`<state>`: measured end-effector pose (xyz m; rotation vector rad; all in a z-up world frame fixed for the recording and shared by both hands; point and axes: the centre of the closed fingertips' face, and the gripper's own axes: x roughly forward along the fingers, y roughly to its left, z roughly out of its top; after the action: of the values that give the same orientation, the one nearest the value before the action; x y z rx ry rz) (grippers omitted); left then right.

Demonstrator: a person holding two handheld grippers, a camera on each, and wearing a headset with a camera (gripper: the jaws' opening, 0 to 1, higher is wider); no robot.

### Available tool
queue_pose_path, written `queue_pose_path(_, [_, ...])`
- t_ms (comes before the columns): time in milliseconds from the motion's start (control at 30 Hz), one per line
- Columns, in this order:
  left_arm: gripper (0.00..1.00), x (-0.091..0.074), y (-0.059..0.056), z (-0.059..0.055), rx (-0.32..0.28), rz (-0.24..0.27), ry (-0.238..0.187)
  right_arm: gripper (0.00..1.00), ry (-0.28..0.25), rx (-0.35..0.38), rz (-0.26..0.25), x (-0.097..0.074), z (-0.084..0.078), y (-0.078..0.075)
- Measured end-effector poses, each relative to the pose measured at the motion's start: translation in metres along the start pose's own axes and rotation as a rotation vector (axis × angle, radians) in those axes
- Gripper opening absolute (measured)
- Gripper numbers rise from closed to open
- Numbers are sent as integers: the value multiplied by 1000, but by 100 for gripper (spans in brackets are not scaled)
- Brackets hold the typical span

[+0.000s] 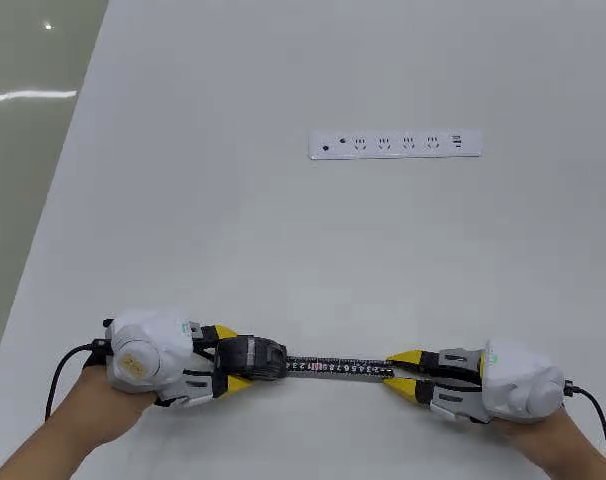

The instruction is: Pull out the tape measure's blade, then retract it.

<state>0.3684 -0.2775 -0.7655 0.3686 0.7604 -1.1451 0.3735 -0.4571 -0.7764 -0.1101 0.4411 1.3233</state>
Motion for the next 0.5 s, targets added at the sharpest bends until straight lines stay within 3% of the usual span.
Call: queue_pose_path(500, [32, 0, 1, -1, 1, 2, 3, 10, 0, 16, -13, -12, -4, -5])
